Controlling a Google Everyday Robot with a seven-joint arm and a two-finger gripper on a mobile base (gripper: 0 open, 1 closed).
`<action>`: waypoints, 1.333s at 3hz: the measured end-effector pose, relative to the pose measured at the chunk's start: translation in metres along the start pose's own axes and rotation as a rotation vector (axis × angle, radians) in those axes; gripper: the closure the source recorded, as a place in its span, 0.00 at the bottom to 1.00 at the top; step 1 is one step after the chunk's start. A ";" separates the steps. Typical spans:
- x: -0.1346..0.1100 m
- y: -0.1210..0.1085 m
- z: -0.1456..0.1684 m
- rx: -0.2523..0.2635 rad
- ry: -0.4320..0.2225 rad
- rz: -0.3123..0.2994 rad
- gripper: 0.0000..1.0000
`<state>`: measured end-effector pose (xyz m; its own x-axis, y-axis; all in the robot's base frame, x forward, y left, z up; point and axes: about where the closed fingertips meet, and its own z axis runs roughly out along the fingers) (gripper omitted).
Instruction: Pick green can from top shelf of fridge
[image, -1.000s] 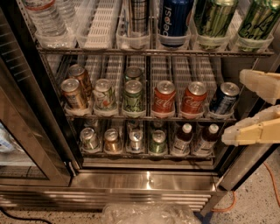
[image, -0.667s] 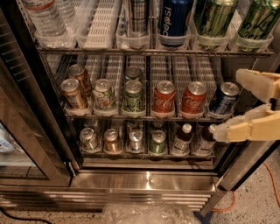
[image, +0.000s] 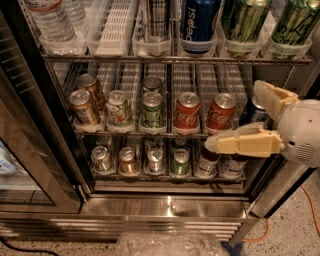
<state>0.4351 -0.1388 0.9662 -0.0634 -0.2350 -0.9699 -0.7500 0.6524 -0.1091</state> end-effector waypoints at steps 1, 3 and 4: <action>0.008 -0.012 0.014 0.127 -0.087 0.017 0.00; -0.006 -0.012 0.032 0.168 -0.115 -0.037 0.00; 0.004 -0.007 0.041 0.237 -0.101 -0.022 0.00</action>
Offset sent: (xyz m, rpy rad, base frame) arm 0.0155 0.0015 -0.0095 0.0606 -0.0642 -0.0997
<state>0.4675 -0.1145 0.9540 0.0262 -0.1859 -0.9822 -0.5743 0.8014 -0.1670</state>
